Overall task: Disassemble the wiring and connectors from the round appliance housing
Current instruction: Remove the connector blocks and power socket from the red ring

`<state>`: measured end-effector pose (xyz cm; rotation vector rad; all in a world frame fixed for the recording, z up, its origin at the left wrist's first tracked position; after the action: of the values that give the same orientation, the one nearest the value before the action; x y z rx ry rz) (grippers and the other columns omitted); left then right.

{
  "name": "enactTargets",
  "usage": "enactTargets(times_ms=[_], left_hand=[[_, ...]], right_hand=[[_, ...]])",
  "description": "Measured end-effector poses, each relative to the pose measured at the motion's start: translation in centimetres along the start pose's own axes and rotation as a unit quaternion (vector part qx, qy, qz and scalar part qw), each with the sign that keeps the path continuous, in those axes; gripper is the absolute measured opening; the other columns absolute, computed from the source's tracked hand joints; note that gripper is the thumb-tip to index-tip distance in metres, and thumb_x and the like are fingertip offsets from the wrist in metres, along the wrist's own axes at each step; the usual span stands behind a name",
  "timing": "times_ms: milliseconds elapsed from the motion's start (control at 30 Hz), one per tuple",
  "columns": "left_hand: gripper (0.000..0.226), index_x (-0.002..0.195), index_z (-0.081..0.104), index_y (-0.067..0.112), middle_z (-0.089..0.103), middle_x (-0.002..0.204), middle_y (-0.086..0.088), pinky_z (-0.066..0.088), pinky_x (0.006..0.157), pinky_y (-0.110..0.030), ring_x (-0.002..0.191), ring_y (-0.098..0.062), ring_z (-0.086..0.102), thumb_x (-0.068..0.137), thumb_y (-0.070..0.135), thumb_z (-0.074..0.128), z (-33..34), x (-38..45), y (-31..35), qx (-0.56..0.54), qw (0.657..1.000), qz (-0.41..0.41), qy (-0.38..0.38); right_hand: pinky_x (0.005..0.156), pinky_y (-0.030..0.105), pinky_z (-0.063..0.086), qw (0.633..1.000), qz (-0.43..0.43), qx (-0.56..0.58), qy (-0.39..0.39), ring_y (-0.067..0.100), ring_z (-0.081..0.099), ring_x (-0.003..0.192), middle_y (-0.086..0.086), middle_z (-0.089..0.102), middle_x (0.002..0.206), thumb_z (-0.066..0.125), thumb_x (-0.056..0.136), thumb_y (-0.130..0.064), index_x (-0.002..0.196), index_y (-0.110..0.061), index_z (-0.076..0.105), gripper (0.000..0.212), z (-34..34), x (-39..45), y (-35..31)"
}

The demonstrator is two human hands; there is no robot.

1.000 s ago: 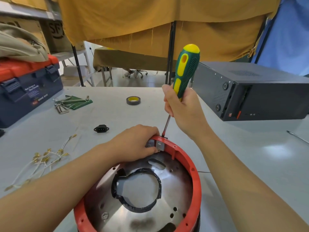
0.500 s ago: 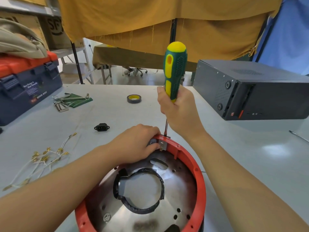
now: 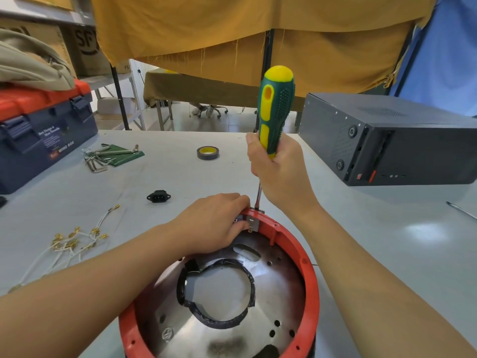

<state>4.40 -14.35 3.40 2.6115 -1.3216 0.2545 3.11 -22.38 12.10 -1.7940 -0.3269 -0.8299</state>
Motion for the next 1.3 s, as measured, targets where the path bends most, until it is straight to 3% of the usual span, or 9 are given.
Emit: enactTargets(times_ms=[100,267,467,567,900,1167,1300], left_hand=[[0.019,0.104,0.047,0.017,0.055,0.101,0.0,0.042,0.072,-0.034,0.091,-0.02,0.052,0.094,0.033,0.045,0.0,-0.02,0.02,0.0,1.0,0.003,0.002],[0.019,0.103,0.047,0.016,0.055,0.099,-0.001,0.043,0.072,-0.035,0.09,-0.021,0.052,0.093,0.032,0.046,0.0,-0.01,0.05,-0.012,1.0,0.002,-0.002],[0.027,0.093,0.047,0.019,0.053,0.089,0.003,0.045,0.073,-0.035,0.083,-0.017,0.05,0.083,0.044,0.044,-0.07,-0.04,-0.06,-0.043,0.999,-0.001,-0.017],[0.037,0.094,0.046,0.021,0.051,0.089,0.006,0.042,0.069,-0.031,0.083,-0.013,0.048,0.081,0.056,0.045,0.24,-0.1,0.07,0.002,1.0,-0.004,-0.006],[0.029,0.084,0.037,0.022,0.049,0.082,0.005,0.032,0.06,-0.029,0.076,-0.015,0.046,0.083,0.049,0.046,0.42,0.29,0.24,0.03,0.999,-0.021,0.04],[0.031,0.087,0.041,0.021,0.05,0.082,0.006,0.035,0.06,-0.029,0.074,-0.014,0.046,0.082,0.051,0.046,0.4,0.34,0.08,0.021,0.999,-0.026,0.039],[0.036,0.097,0.046,0.02,0.054,0.089,0.005,0.043,0.065,-0.033,0.082,-0.016,0.051,0.082,0.052,0.044,0.56,0.24,-0.07,0.025,0.998,-0.028,0.041]], right_hand=[[0.052,0.041,0.04,1.0,-0.002,0.001,-0.001,0.034,0.039,0.056,0.0,0.036,0.052,0.05,0.09,-0.03,0.064,-0.009,0.043,0.034,-0.03,-0.15,-0.06],[0.051,0.035,0.039,1.0,-0.014,-0.013,-0.002,0.025,0.042,0.053,-0.008,0.037,0.049,0.051,0.09,-0.031,0.058,-0.023,0.04,0.034,0.2,-0.33,-0.56],[0.052,0.038,0.036,1.0,0.006,0.008,-0.014,0.019,0.036,0.051,-0.004,0.034,0.052,0.049,0.091,-0.031,0.063,-0.014,0.04,0.033,-0.17,-0.18,-0.02],[0.052,0.04,0.036,1.0,0.008,0.009,-0.011,0.019,0.035,0.052,-0.003,0.033,0.052,0.048,0.091,-0.03,0.064,-0.012,0.04,0.034,-0.36,-0.22,0.01],[0.052,0.039,0.038,1.0,0.009,0.014,-0.015,0.018,0.037,0.052,-0.004,0.035,0.052,0.049,0.09,-0.033,0.061,-0.017,0.04,0.034,-0.19,-0.25,-0.08],[0.053,0.037,0.038,1.0,0.002,0.023,-0.009,0.018,0.038,0.051,-0.004,0.036,0.051,0.05,0.091,-0.03,0.061,-0.015,0.041,0.035,-0.42,-0.44,0.07],[0.052,0.039,0.04,0.999,-0.006,0.033,-0.006,0.029,0.038,0.052,0.005,0.036,0.051,0.05,0.09,-0.032,0.063,-0.004,0.043,0.039,-0.5,-0.76,-0.08]])
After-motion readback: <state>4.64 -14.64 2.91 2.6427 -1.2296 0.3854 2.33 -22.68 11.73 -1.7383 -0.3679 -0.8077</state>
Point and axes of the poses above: each hand's wrist, its own x-axis towards the middle knuckle, its own z-axis out of the palm, y = z × x, the point moved 9 cm from there along x, towards the middle knuckle
